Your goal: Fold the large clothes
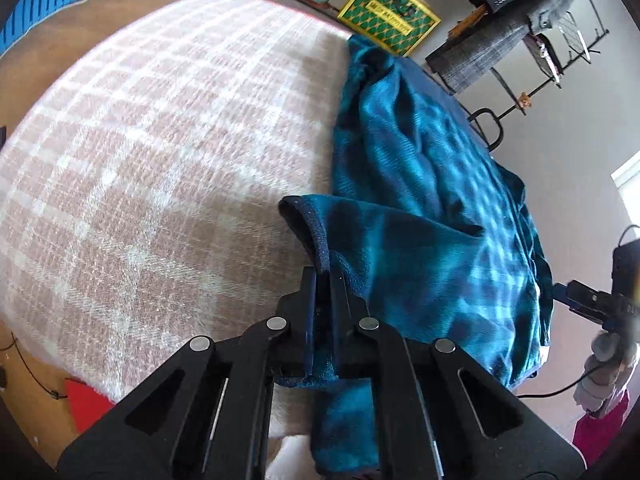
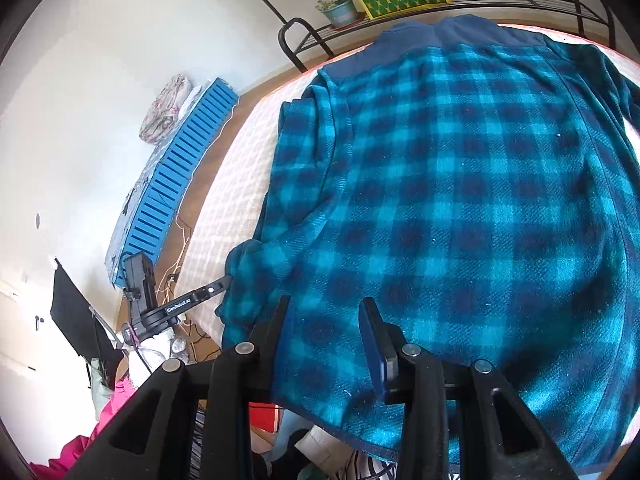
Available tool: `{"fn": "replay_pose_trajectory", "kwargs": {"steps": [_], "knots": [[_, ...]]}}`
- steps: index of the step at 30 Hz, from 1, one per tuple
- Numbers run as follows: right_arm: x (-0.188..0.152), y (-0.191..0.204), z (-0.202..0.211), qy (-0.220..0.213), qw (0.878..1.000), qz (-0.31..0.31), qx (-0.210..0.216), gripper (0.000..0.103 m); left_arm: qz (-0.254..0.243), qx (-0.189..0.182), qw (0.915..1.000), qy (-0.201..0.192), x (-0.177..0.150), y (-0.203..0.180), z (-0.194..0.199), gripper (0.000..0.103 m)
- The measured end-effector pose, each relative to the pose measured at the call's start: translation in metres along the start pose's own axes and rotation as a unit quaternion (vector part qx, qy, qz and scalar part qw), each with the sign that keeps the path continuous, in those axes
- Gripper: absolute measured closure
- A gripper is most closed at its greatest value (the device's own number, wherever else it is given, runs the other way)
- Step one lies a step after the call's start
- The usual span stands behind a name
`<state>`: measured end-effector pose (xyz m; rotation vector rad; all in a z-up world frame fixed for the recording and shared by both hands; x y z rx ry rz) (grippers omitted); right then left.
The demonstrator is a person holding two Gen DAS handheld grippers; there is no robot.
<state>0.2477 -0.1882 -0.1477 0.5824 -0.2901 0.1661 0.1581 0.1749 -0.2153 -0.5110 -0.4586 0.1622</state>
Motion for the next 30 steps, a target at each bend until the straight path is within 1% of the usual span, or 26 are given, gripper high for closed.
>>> {"fn": "replay_pose_trajectory", "kwargs": {"steps": [2, 3, 5, 7, 9, 12, 14, 16, 17, 18, 19, 20, 22, 24, 28, 30], "knots": [[0.007, 0.001, 0.002, -0.004, 1.0, 0.008, -0.008, 0.067, -0.048, -0.014, 0.9985, -0.024, -0.008, -0.029, 0.026, 0.1], [0.011, 0.003, 0.003, -0.006, 1.0, 0.012, -0.011, 0.067, -0.075, -0.026, 0.9964, -0.032, -0.015, -0.044, 0.038, 0.1], [0.018, 0.008, 0.004, -0.009, 1.0, 0.021, -0.015, 0.067, -0.124, -0.044, 0.9906, -0.039, -0.03, -0.072, 0.056, 0.1], [0.028, 0.015, 0.001, -0.01, 0.999, 0.031, -0.018, 0.067, -0.175, -0.052, 0.9825, -0.037, -0.047, -0.101, 0.065, 0.1], [0.038, 0.023, -0.005, -0.008, 0.999, 0.044, -0.02, 0.067, -0.207, -0.069, 0.9755, -0.024, -0.063, -0.127, 0.067, 0.1], [0.053, 0.036, -0.015, -0.002, 0.998, 0.059, -0.018, 0.067, -0.222, -0.113, 0.968, 0.027, -0.086, -0.156, 0.06, 0.099], [0.062, 0.045, -0.022, 0.006, 0.997, 0.074, -0.018, 0.067, -0.226, -0.128, 0.9649, 0.043, -0.096, -0.162, 0.061, 0.092], [0.071, 0.055, -0.031, 0.012, 0.995, 0.09, -0.03, 0.067, -0.211, -0.118, 0.9697, 0.034, -0.098, -0.159, 0.063, 0.075], [0.076, 0.061, -0.035, 0.018, 0.994, 0.1, -0.032, 0.067, -0.198, -0.114, 0.9731, 0.029, -0.099, -0.157, 0.062, 0.072], [0.081, 0.067, -0.04, 0.023, 0.993, 0.111, -0.037, 0.066, -0.18, -0.104, 0.9778, 0.028, -0.097, -0.149, 0.06, 0.063], [0.086, 0.074, -0.046, 0.026, 0.991, 0.123, -0.045, 0.064, -0.155, -0.089, 0.9836, 0.029, -0.095, -0.137, 0.055, 0.061], [0.092, 0.081, -0.052, 0.029, 0.989, 0.136, -0.053, 0.063, -0.132, -0.081, 0.9874, 0.035, -0.094, -0.126, 0.049, 0.061], [0.104, 0.093, -0.066, 0.039, 0.985, 0.156, -0.06, 0.061, -0.09, -0.071, 0.9921, 0.052, -0.092, -0.106, 0.034, 0.061], [0.117, 0.104, -0.081, 0.05, 0.983, 0.167, -0.062, 0.061, -0.059, -0.069, 0.9938, 0.064, -0.093, -0.091, 0.021, 0.061], [0.147, 0.115, -0.109, 0.056, 0.982, 0.164, -0.072, 0.057, -0.041, -0.068, 0.9938, 0.078, -0.095, -0.081, 0.0, 0.061], [0.162, 0.119, -0.123, 0.058, 0.981, 0.163, -0.088, 0.057, -0.035, -0.069, 0.9936, 0.082, -0.095, -0.08, -0.008, 0.061]]}}
Point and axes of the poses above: each gripper's, at about its wrist camera, not at the fingertips, and z roughly against the way its jaws point, y to its left, x to its top, the point moved 2 cm from there along -z, roughly the way its jaws point, and after that the axes turned 5 degrees about y, right-handed, at the moved point
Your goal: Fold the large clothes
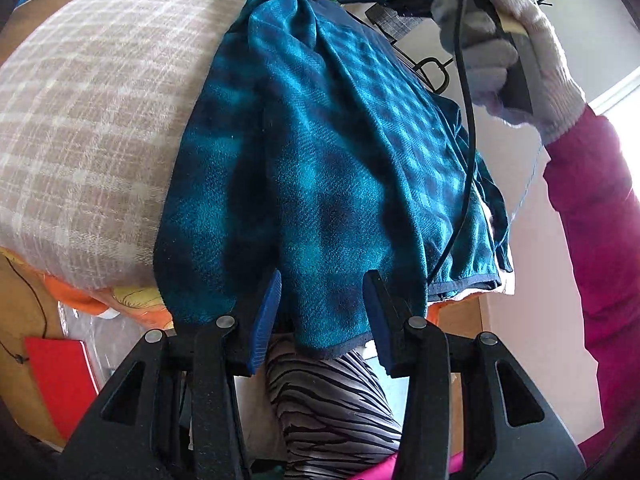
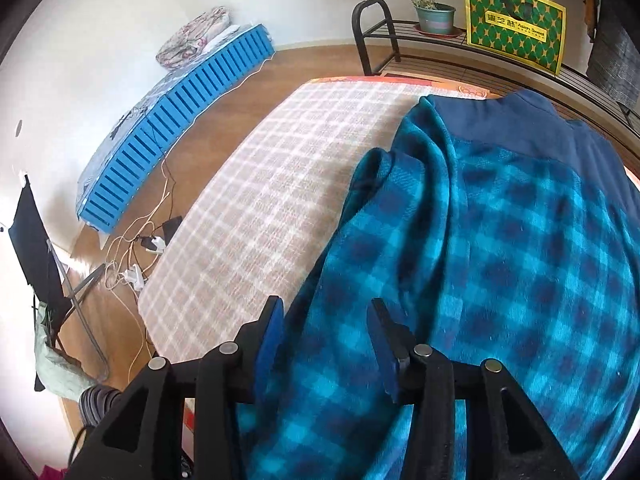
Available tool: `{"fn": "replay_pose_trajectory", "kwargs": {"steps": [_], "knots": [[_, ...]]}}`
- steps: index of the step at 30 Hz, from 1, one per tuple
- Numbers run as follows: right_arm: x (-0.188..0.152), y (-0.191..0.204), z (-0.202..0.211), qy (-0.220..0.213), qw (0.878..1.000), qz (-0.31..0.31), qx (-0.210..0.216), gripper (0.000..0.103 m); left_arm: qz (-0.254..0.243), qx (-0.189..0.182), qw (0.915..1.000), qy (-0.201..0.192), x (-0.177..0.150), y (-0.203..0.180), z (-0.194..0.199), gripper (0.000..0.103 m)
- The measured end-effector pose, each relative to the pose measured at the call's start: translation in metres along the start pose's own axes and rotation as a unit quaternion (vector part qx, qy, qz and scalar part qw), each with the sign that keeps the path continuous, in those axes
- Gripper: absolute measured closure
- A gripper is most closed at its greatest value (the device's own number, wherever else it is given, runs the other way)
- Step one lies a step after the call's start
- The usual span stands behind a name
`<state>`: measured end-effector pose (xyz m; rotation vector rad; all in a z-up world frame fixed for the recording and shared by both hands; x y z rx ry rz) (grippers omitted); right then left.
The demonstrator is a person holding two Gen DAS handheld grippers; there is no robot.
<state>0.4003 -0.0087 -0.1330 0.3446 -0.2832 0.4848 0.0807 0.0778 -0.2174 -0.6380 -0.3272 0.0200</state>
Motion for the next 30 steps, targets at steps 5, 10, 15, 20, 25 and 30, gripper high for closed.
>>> {"fn": "replay_pose_trajectory", "kwargs": {"steps": [5, 10, 15, 20, 25, 30], "knots": [[0.038, -0.01, -0.028, 0.009, 0.999, -0.017, -0.034, 0.057, 0.007, 0.0, 1.0, 0.002, -0.001, 0.008, -0.011, 0.061], [0.064, -0.025, -0.056, 0.033, 0.997, -0.036, -0.062, 0.057, 0.014, -0.011, 0.9998, -0.002, -0.001, 0.011, -0.012, 0.095], [0.071, -0.028, -0.085, 0.058, 0.994, -0.038, -0.088, 0.058, 0.004, -0.017, 0.9997, -0.02, 0.002, 0.007, -0.003, 0.098], [0.073, -0.037, -0.092, 0.058, 0.992, -0.052, -0.097, 0.102, 0.0, -0.022, 0.9985, -0.049, 0.006, 0.007, 0.024, 0.099], [0.087, -0.031, -0.058, 0.014, 0.995, -0.039, -0.096, 0.103, -0.003, -0.007, 0.9975, -0.07, 0.007, 0.013, 0.046, 0.099], [0.107, -0.02, -0.065, 0.002, 0.997, -0.028, -0.076, 0.103, 0.033, 0.03, 0.9979, -0.047, 0.01, 0.037, 0.026, 0.099]]}}
Point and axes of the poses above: each gripper's, at about its wrist camera, not at the fingertips, and z roughly against the way its jaws point, y to its left, x to its top, the point moved 2 cm from there along -z, roughly the way its jaws point, and after that the axes turned 5 degrees about y, right-handed, at the moved point
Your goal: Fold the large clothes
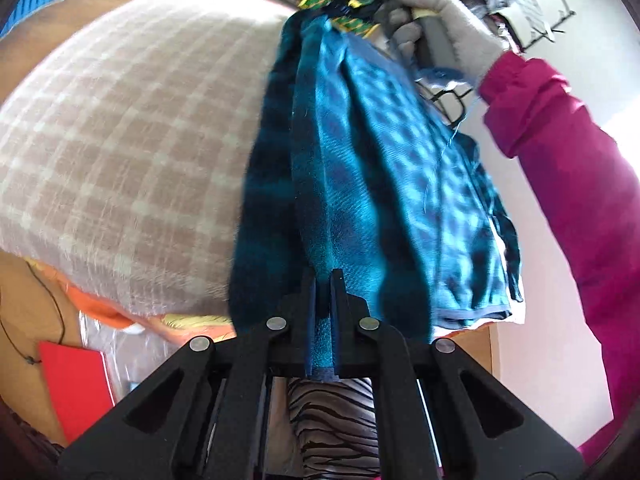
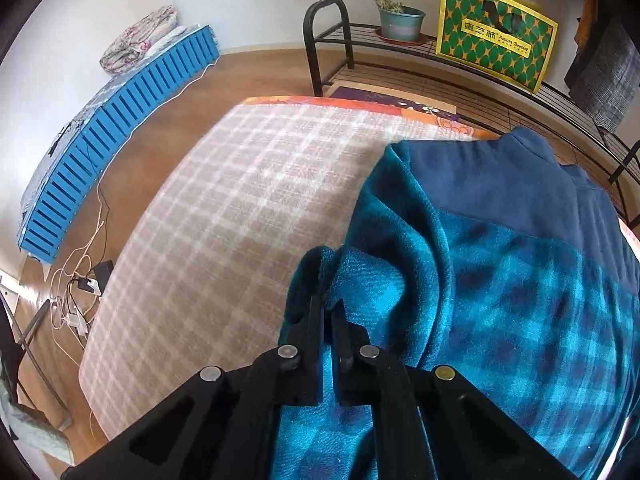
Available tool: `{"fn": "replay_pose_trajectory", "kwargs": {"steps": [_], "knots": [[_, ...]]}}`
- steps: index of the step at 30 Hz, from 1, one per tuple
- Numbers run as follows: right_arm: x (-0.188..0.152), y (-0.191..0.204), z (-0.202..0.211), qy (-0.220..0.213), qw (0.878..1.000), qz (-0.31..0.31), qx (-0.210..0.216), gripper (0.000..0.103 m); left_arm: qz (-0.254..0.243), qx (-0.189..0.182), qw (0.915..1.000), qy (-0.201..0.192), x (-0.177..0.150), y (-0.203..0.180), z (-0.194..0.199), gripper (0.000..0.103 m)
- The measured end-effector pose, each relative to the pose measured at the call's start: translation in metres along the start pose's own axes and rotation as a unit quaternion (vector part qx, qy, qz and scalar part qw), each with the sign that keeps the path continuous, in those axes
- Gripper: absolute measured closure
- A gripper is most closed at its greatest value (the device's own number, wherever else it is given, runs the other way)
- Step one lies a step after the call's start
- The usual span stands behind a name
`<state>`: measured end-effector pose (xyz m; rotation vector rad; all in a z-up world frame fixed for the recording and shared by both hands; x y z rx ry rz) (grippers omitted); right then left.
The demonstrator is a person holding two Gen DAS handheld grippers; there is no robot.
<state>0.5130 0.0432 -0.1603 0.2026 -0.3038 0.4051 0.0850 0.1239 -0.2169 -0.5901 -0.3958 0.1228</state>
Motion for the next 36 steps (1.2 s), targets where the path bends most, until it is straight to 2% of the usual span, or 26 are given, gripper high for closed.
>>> {"fn": "replay_pose_trajectory", "kwargs": {"steps": [2, 3, 4, 5, 9, 10, 12, 15, 18, 21, 25, 29, 31, 34, 36], "knots": [[0.0, 0.009, -0.018, 0.007, 1.0, 0.007, 0.008, 0.102, 0.01, 0.029, 0.9995, 0.009, 0.0, 0.011, -0.011, 0.099], [-0.003, 0.011, -0.026, 0.011, 1.0, 0.01, 0.006, 0.099, 0.011, 0.031, 0.9994, 0.012, -0.001, 0.013, -0.014, 0.099], [-0.007, 0.013, -0.031, 0.017, 1.0, 0.011, 0.004, 0.087, 0.013, 0.027, 0.9995, 0.013, 0.0, 0.015, -0.014, 0.099], [-0.012, 0.012, -0.031, 0.018, 1.0, 0.012, 0.006, 0.081, 0.013, 0.024, 0.9996, 0.01, 0.0, 0.014, -0.011, 0.098], [-0.038, -0.003, 0.01, -0.001, 0.999, 0.007, 0.037, 0.078, 0.008, 0.022, 0.9997, -0.004, 0.002, 0.015, 0.008, 0.089], [-0.049, -0.007, 0.026, -0.007, 0.999, 0.009, 0.049, 0.077, 0.012, 0.022, 0.9996, -0.01, 0.003, 0.018, 0.013, 0.082], [-0.081, -0.011, 0.061, -0.023, 0.997, 0.024, 0.076, 0.076, 0.024, 0.014, 0.9995, -0.018, 0.004, 0.025, 0.021, 0.076], [-0.14, -0.011, 0.097, -0.039, 0.994, 0.038, 0.099, 0.075, 0.041, 0.014, 0.9989, -0.02, 0.007, 0.034, 0.021, 0.076], [-0.193, -0.008, 0.106, -0.034, 0.99, 0.038, 0.132, 0.075, 0.052, 0.0, 0.9985, -0.018, 0.009, 0.037, 0.017, 0.076], [-0.22, 0.006, 0.089, -0.02, 0.988, 0.049, 0.144, 0.075, 0.05, 0.008, 0.9987, -0.008, 0.007, 0.035, 0.009, 0.076], [-0.225, 0.008, 0.051, 0.014, 0.99, 0.04, 0.134, 0.075, 0.025, 0.031, 0.9992, -0.002, 0.001, 0.029, 0.001, 0.076], [-0.23, -0.025, 0.031, 0.025, 0.997, 0.009, 0.071, 0.078, 0.02, 0.037, 0.9991, -0.002, 0.001, 0.028, 0.004, 0.076], [-0.236, -0.048, 0.032, 0.027, 0.999, -0.012, 0.035, 0.075, 0.028, 0.031, 0.9991, 0.001, -0.001, 0.028, 0.005, 0.076], [-0.249, -0.068, 0.053, 0.013, 0.998, -0.039, 0.042, 0.075, 0.053, 0.005, 0.9986, 0.001, 0.0, 0.033, 0.011, 0.076], [-0.26, -0.069, 0.074, -0.004, 0.997, -0.039, 0.065, 0.075, 0.071, -0.012, 0.9974, 0.0, 0.001, 0.039, 0.015, 0.068]]}}
Point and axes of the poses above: each gripper's, at about its wrist camera, not at the fingertips, and z roughly against the way its jaws point, y to its left, x to its top, the point moved 2 cm from there along -z, roughly the way its jaws point, and after that the axes turned 5 degrees about y, right-handed, at the moved point
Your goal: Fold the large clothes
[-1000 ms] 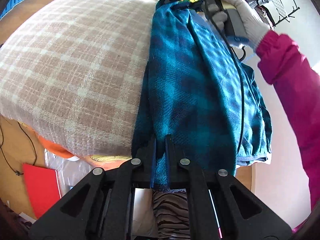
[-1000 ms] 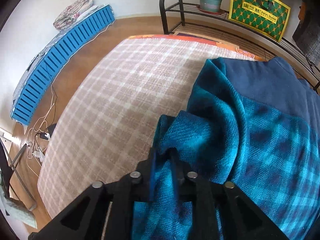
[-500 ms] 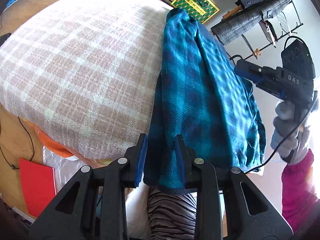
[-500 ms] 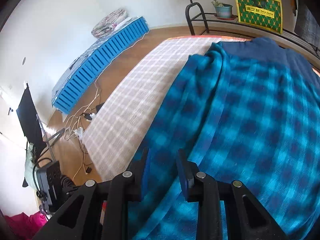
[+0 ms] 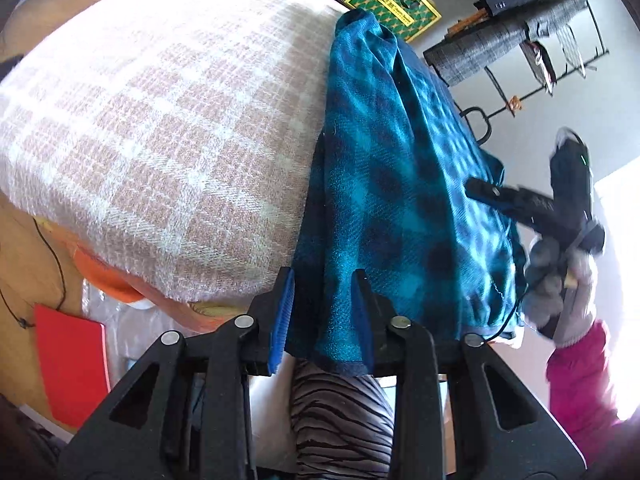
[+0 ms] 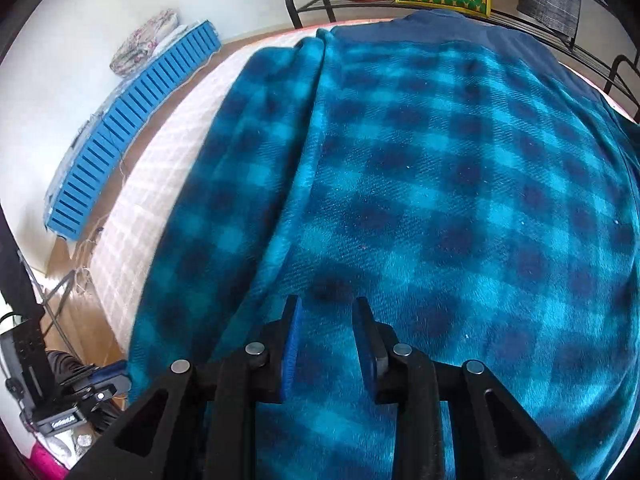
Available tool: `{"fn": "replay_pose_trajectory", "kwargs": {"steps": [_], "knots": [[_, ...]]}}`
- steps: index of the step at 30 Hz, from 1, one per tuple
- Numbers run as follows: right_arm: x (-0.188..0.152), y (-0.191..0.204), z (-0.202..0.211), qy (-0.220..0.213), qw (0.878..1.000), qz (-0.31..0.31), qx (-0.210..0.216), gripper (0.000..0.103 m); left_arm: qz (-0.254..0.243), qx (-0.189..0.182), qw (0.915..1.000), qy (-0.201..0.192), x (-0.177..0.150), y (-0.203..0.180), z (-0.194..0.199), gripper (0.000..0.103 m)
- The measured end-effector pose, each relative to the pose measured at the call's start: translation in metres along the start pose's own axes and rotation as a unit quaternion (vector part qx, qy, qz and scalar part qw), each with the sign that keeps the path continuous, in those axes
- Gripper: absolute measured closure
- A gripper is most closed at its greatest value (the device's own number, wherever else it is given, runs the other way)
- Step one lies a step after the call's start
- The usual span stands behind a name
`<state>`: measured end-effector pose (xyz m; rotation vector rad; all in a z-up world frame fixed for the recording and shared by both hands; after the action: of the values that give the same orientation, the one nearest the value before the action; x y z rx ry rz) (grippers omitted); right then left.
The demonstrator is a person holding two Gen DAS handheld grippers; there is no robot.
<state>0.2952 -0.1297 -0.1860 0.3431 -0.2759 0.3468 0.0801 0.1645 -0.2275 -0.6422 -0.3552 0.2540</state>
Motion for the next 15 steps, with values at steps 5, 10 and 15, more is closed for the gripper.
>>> {"fn": "replay_pose_trajectory", "kwargs": {"steps": [5, 10, 15], "knots": [[-0.029, 0.026, 0.037, -0.027, 0.997, 0.029, 0.067, 0.07, 0.018, -0.014, 0.9997, 0.001, 0.001, 0.009, 0.004, 0.064], [-0.049, 0.066, 0.022, -0.015, 0.994, 0.072, 0.082, 0.07, 0.057, -0.035, 0.9977, 0.007, -0.002, 0.021, 0.001, 0.05], [-0.061, 0.067, -0.018, 0.025, 0.997, 0.073, 0.026, 0.071, 0.099, -0.06, 0.9933, 0.008, -0.006, 0.036, -0.008, 0.043]]}}
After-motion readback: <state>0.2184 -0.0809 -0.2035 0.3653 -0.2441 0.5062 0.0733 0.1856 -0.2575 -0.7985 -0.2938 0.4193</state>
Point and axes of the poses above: each gripper's, at about its wrist camera, not at the fingertips, and z roughly against the way its jaws point, y to its left, x to its top, the point moved 2 cm from there along -z, roughly the way its jaws point, and after that the axes turned 5 degrees about y, right-handed, at the moved point
